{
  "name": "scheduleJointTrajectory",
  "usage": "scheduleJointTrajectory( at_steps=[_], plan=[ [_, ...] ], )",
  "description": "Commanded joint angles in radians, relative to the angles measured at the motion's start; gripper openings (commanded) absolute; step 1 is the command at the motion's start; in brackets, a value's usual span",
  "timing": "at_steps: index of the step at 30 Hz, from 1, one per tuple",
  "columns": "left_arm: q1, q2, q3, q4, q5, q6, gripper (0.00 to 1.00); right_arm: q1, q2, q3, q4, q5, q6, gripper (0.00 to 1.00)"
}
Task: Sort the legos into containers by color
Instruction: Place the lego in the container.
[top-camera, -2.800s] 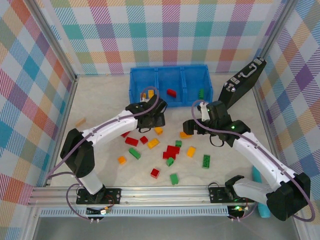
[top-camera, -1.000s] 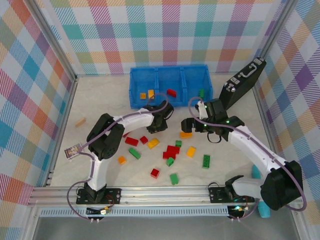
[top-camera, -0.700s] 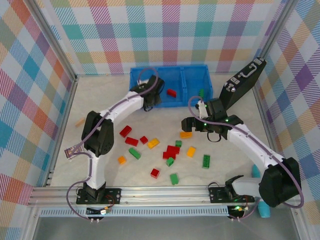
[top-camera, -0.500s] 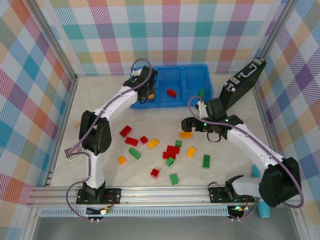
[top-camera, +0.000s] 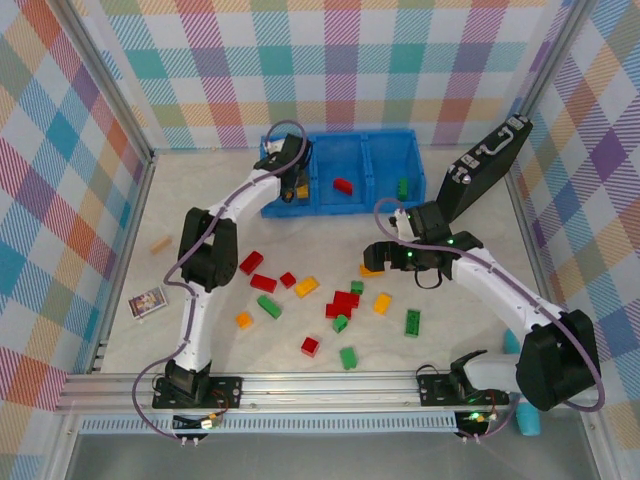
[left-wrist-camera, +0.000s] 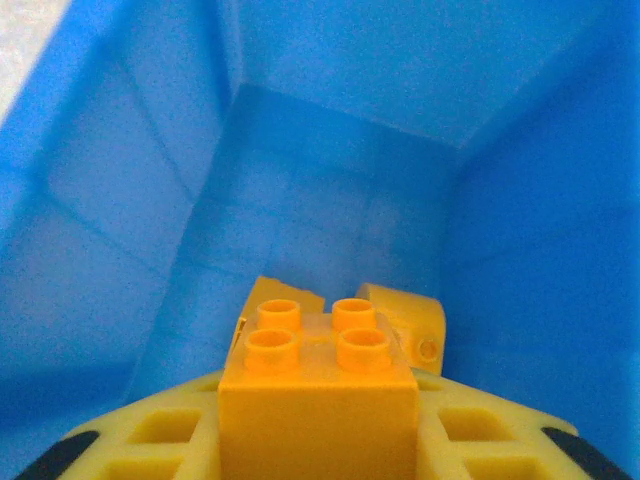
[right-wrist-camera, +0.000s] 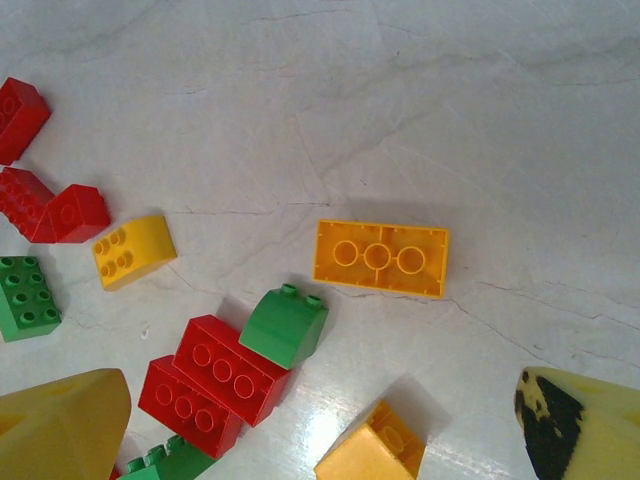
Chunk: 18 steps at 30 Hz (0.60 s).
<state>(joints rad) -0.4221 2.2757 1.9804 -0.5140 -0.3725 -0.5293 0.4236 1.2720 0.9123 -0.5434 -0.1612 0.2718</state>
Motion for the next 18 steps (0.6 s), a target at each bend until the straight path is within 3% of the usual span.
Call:
scheduleJointTrajectory(
  at_steps=[1,4,9,13,18],
  plan=[
    [0.013,0.004,0.026,0.012,0.013,0.004,0.49,-0.008,-0.008,0.01,-0.018,-0.009,-0.01,0.99],
    [0.011,-0.026,-0.013,0.043,0.035,0.027,0.58,-0.007,-0.016,0.008,-0.015,-0.011,-0.01,0.99],
    [-0.002,-0.181,-0.136,0.106,0.027,0.12,0.63,-0.008,-0.026,0.004,0.0,-0.033,-0.005,0.99],
    [-0.063,-0.349,-0.25,0.146,0.063,0.36,0.65,-0.007,-0.05,0.001,0.019,-0.042,-0.016,0.99],
    [-0.218,-0.481,-0.398,0.209,-0.003,0.687,0.71,-0.008,-0.149,-0.013,0.05,-0.014,-0.039,0.99]
  ],
)
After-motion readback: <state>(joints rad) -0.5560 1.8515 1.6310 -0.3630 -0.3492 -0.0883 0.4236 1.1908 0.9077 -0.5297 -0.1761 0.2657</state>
